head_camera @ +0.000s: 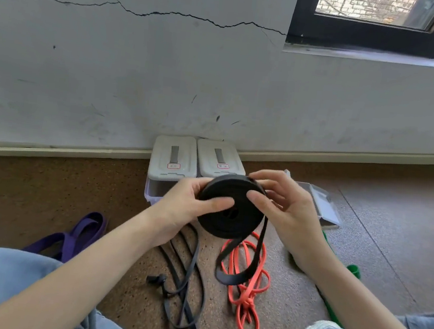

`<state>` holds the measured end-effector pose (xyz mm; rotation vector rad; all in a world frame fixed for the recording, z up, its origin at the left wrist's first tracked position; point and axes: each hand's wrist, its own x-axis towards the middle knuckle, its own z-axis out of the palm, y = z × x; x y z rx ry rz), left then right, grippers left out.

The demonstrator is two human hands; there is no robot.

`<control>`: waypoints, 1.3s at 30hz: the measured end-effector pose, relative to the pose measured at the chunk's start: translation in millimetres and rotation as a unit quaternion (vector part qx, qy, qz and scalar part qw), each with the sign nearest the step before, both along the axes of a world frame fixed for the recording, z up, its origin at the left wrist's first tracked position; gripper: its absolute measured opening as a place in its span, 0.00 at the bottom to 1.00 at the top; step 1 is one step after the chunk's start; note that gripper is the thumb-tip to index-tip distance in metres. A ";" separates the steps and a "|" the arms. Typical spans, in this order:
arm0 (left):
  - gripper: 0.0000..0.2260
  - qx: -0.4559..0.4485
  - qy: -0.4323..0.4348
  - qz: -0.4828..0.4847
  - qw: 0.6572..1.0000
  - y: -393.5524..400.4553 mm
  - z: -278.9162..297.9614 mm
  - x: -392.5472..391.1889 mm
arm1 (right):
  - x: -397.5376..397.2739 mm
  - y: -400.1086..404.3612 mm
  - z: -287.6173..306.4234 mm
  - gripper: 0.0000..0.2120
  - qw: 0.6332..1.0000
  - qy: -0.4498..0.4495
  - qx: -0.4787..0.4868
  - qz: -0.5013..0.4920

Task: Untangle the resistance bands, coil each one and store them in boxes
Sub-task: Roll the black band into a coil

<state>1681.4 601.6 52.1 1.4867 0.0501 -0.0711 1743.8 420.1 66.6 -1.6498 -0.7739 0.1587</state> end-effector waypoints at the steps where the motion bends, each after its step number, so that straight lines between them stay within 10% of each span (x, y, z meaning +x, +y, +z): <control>1: 0.13 -0.023 -0.001 0.028 0.999 1.2 2.7 1.5 | 2.4 -1.5 0.7 0.10 0.999 0.029 0.023 -0.008; 8: 0.17 -0.259 0.003 0.161 0.952 0.9 17.9 9.0 | -2.2 7.6 -4.9 0.10 0.994 0.099 0.036 0.020; 15: 0.17 -0.307 0.006 0.198 0.931 -12.6 10.1 8.6 | -8.1 12.1 -7.8 0.18 0.975 0.197 0.100 0.021; 27: 0.13 0.032 -0.002 0.030 0.999 9.2 20.8 1.7 | 4.4 0.3 3.4 0.11 0.994 0.070 -0.041 0.077; 39: 0.10 -0.040 0.012 0.158 0.987 -4.2 11.3 8.8 | 1.3 8.3 -13.3 0.17 0.988 0.154 -0.002 0.006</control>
